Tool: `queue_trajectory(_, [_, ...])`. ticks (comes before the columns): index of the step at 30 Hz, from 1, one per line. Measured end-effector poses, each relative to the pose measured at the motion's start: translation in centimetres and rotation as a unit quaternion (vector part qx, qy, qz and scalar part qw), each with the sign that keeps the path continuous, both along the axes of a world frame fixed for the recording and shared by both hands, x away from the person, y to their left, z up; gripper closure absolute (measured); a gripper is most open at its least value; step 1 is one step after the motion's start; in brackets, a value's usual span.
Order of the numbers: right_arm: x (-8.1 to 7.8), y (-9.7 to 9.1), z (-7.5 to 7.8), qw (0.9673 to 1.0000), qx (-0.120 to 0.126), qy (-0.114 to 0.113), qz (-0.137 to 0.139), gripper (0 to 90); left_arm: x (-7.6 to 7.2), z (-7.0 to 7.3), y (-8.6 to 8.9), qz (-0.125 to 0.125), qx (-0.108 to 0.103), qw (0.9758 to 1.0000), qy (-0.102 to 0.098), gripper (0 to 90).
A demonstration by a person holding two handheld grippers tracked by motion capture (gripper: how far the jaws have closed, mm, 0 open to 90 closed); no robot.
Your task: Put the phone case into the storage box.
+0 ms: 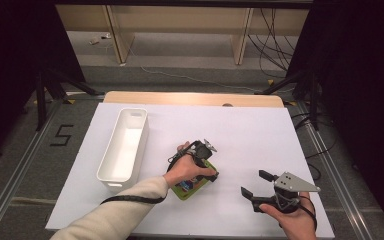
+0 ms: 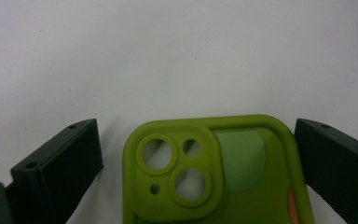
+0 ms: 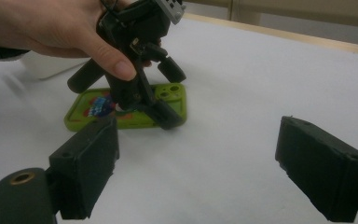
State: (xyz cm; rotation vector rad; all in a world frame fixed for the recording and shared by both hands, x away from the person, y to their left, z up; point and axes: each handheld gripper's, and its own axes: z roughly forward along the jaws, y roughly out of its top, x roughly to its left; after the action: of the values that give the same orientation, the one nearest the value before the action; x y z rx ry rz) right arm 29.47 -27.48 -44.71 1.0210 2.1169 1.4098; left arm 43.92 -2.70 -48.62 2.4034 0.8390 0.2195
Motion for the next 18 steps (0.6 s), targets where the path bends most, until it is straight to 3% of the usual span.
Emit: queue_trajectory(18, [0.0, 0.03, -0.02, 1.0, 0.0, 0.0, 0.0, 14.6, -0.16, 0.29, -0.04, -0.003, 0.003, 1.0, -0.001, 8.7])
